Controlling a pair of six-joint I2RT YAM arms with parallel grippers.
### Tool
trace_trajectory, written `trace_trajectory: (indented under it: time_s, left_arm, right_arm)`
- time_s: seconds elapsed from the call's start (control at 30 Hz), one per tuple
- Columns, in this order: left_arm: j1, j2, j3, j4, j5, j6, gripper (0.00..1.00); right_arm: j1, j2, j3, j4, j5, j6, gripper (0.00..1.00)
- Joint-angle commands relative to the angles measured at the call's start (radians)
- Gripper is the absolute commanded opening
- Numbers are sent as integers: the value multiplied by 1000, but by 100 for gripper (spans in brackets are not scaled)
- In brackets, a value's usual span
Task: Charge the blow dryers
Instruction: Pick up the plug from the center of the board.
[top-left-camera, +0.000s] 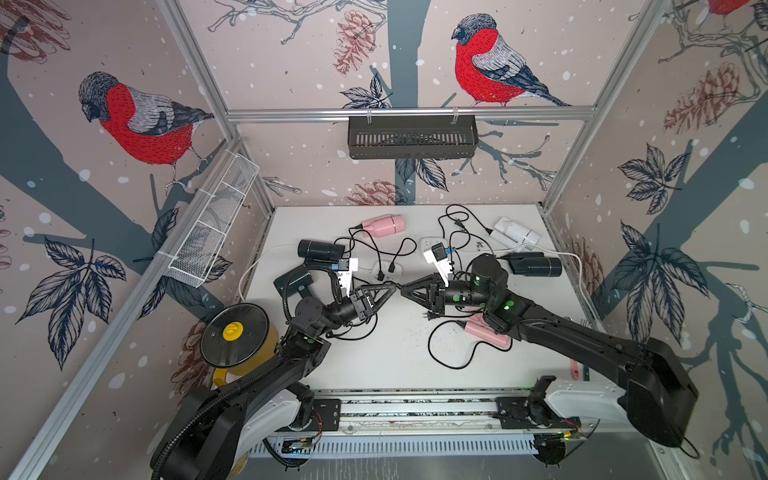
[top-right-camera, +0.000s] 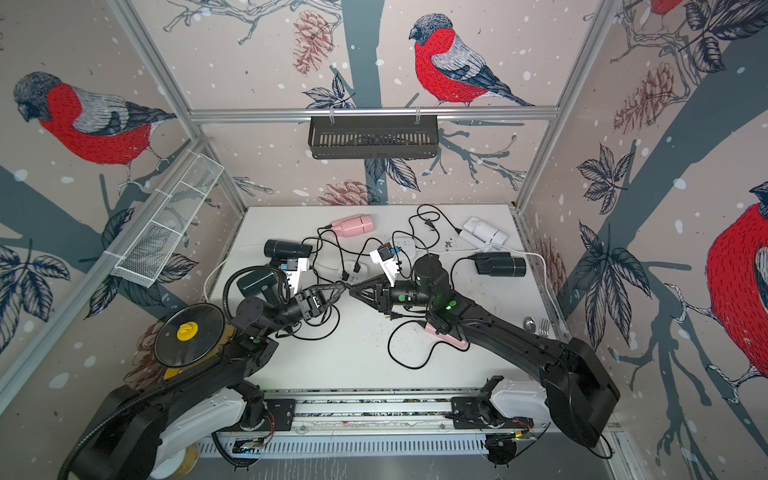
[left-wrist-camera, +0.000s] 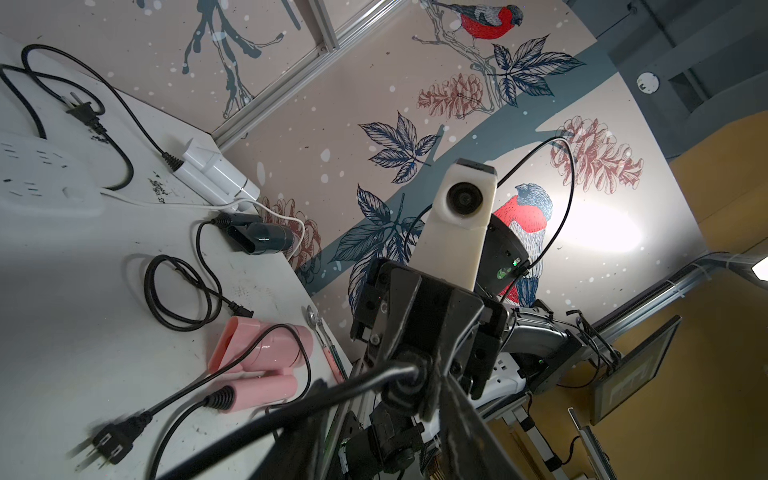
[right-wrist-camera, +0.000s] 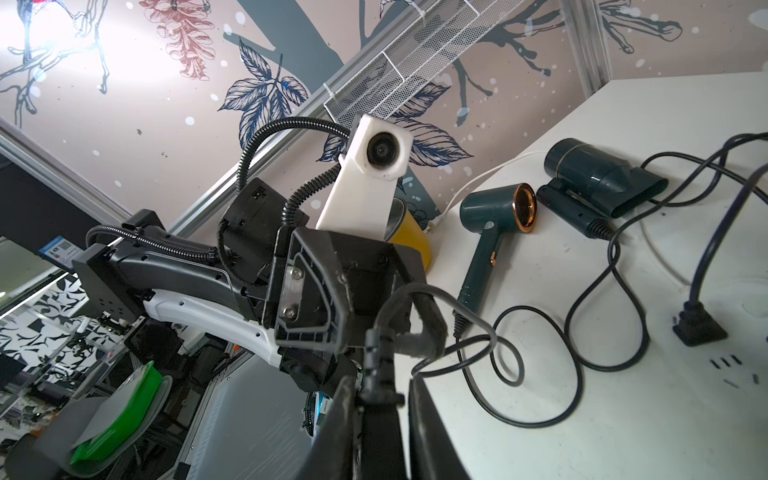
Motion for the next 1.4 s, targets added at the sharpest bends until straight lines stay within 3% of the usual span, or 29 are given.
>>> trace_trajectory:
  time_s: [0.0,0.23,0.53,0.67,0.73,1.03,1.37]
  left_arm:
    - [-4,9,12,104,17,-1,44]
    - [-15,12,27,101,25,23,38]
    - [-21,7,34,47,16,68,12]
    - [-21,2,39,22,0,80,8]
    - [-22,-1,37,16,-6,85,7]
    - [-21,13,42,15,-17,91,6]
    - [-22,38,45,38,16,69,8]
  right_arm:
    - [-2,26,-7,74,-47,39,17]
    - [-1,70,-11,107,-62,60,17]
    - [-4,81,-21,158,-73,88,24]
    - [-23,61,-56,212,-86,127,41]
    - [-38,47,-80,244,-95,153,44]
    - [-55,9,-122,264,-109,173,42]
    - [-61,21,-106,279,-113,180,24]
